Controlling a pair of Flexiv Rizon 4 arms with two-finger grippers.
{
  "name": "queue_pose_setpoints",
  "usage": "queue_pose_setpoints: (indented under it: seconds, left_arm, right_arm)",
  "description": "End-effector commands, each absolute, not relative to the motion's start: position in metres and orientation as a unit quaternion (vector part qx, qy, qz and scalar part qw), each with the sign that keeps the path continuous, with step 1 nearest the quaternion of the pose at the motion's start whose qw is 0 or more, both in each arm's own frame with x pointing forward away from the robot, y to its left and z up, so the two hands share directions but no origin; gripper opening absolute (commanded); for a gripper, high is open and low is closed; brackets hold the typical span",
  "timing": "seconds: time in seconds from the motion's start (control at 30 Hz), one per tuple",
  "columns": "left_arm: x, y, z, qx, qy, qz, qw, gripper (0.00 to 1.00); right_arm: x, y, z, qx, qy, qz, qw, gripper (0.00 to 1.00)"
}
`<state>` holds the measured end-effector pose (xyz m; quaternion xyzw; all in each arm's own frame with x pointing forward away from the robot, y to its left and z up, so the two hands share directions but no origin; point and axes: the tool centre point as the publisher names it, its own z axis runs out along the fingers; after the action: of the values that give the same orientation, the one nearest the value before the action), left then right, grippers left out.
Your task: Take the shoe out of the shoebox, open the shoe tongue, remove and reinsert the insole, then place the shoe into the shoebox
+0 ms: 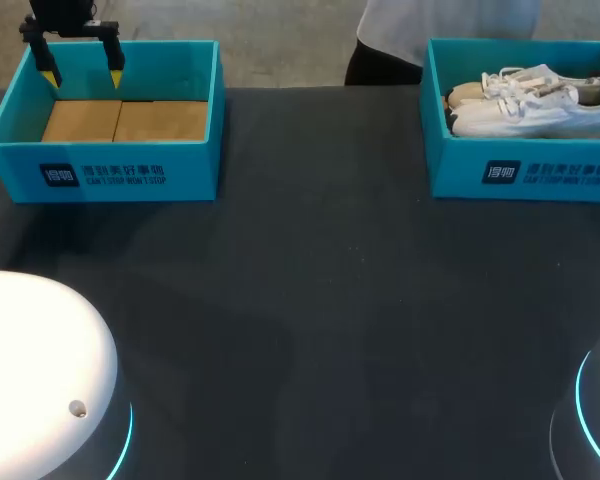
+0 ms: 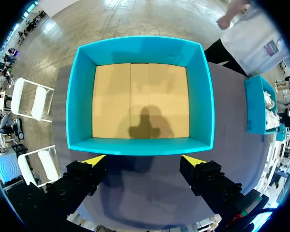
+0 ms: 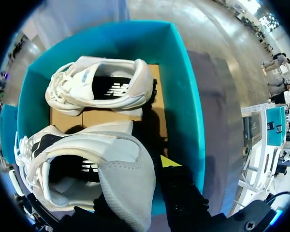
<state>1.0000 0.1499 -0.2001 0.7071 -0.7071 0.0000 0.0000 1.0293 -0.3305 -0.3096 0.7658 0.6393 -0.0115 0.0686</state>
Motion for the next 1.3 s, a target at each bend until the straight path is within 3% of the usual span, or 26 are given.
queue_pose_setpoints:
  seconds: [0.03,0.8,1.3]
  left_arm:
    - [1.0,0.15,-0.2,0.707,-0.707,0.0,0.0,1.0]
    - [1.0,0.15,-0.2,0.707,-0.707,0.0,0.0,1.0]
    - [1.0,0.15,-0.2,0.707,-0.707,0.0,0.0,1.0]
  right_arm:
    - [1.026,-0.333,-0.294,0.766,0.639,-0.01,0.069,0.0]
    - [1.02,-0.332,-0.205,0.763,0.641,-0.018,0.084,0.0]
    - [0.956,-0.292,-0.147,0.768,0.632,-0.019,0.098,0.0]
